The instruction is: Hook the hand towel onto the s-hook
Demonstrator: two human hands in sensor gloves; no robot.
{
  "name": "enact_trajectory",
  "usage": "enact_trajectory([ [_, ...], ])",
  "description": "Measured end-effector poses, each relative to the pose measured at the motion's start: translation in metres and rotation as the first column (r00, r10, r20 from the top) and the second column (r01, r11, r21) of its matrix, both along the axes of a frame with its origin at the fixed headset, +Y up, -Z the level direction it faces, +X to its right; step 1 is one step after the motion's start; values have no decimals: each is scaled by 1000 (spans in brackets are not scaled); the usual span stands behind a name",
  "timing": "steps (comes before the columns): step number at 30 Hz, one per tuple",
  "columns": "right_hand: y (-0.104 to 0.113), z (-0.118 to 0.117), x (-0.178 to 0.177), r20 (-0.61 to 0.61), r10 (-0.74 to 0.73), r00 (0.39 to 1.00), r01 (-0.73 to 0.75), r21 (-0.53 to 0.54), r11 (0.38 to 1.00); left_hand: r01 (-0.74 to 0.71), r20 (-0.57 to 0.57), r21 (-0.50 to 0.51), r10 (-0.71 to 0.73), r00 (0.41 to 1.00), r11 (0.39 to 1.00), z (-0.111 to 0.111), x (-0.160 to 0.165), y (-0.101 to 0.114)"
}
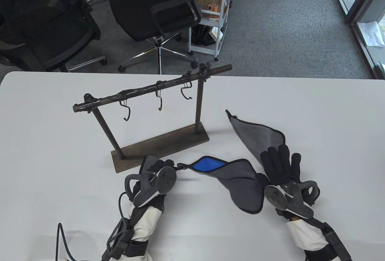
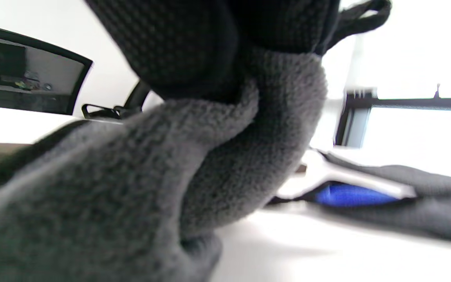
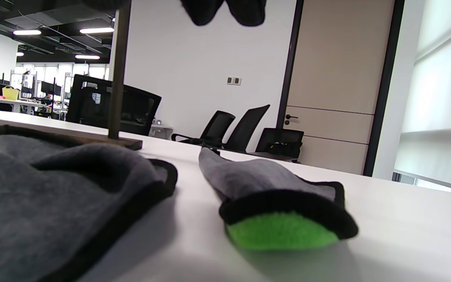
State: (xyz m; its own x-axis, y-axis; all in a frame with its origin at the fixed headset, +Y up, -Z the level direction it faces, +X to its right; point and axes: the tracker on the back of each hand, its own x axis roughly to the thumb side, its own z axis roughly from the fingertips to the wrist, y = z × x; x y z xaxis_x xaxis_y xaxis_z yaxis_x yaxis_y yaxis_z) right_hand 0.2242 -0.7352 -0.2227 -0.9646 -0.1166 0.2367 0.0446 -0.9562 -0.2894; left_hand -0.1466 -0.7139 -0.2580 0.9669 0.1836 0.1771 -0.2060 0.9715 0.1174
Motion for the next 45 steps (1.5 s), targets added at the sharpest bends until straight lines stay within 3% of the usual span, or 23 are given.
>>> enact_trajectory([
  [9, 0, -1, -1, 1, 6, 1000, -6, -5, 1000, -359, -46, 115, 366, 930, 926, 9, -47, 32],
  [14, 0, -1, -2, 1, 10, 1000, -10, -11, 1000, -454, -39, 186, 469, 883, 871, 16, -66, 47],
  [18, 0, -3, -2, 1, 5, 1000, -5, -18, 1000, -554, -53, 288, 591, 805, 781, 22, -80, 64],
  [22, -1, -3, -2, 0, 7, 1000, -7, -26, 1000, -589, -110, 325, 648, 753, 740, 23, -88, 79],
  [26, 0, -3, -2, 2, 5, 1000, -5, -27, 1000, -613, -121, 302, 667, 735, 730, 18, -90, 92],
  [32, 0, -3, -2, 0, 2, 1000, -2, -23, 1000, -581, -191, 276, 636, 748, 766, 12, -85, 109],
  [45, -2, -3, -3, -6, 12, 1000, -13, -34, 999, -555, -239, 284, 618, 749, 782, 9, -83, 113],
])
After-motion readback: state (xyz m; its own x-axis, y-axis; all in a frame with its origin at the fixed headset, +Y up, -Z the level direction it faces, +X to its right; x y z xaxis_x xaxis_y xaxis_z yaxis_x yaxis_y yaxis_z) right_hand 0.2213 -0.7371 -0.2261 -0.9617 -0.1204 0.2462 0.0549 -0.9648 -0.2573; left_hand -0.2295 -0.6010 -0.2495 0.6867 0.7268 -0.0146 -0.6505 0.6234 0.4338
